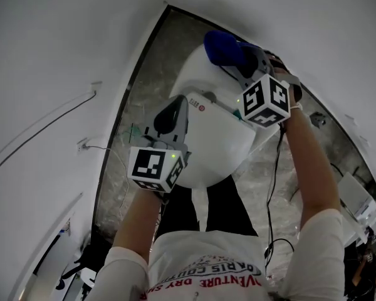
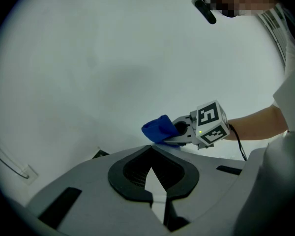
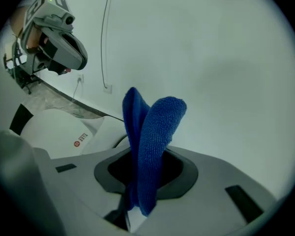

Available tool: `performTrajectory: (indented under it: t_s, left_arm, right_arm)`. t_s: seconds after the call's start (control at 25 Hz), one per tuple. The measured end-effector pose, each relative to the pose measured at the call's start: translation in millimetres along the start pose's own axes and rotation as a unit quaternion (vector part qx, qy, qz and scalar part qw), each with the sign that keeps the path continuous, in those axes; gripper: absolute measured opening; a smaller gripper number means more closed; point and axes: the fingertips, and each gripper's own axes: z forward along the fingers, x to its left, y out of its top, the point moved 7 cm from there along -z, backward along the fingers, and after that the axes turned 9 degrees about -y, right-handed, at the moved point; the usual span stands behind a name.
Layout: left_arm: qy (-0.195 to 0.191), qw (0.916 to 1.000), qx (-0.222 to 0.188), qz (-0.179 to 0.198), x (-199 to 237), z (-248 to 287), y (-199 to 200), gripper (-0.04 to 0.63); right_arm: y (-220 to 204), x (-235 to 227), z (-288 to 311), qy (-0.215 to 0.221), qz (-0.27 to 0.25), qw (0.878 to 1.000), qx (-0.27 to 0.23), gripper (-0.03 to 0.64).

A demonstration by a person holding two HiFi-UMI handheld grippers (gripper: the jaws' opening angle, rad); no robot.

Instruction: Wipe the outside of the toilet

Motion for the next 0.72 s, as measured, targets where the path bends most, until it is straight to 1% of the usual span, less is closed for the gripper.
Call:
performTrajectory:
  t_s: [0.16,0.24,0.4,0.56,0.72]
  left_arm:
    - [-0.002,1.0000,0.005,-0.003,-4.0,5.3,-11.1,0.006]
    - [-0.002,1.0000,0.006,-0.004,-7.6,9.3,-14.0,0.006]
    - [-0.006,0.9999,0.008,-0.006,-18.3,18.4,-18.8,0.006]
    - [-0.016,0.9998,0.010,-0.002,-32.2,29.3,-23.2,0.006]
    - [-0.022,0.9997,0.011,-0.003,-44.4,37.8,-29.5,0.006]
  right_arm:
    - [-5.8,9.1,0.7,0.061,-0.025,0.997,-0.034,0.086]
    - [-9.4,10.0,-1.9,0.081,-0.037,0.995,-0.049,0.086]
    - [-16.5,7.9,-7.0,0.114,-0.038,0.990,-0.067,0.086]
    - [-26.1,6.3,-15.0,0.139,-0.066,0.985,-0.083,0.086]
    - [-43.7,6.3,-29.3,0.143,-0.093,0.980,-0.099,0.086]
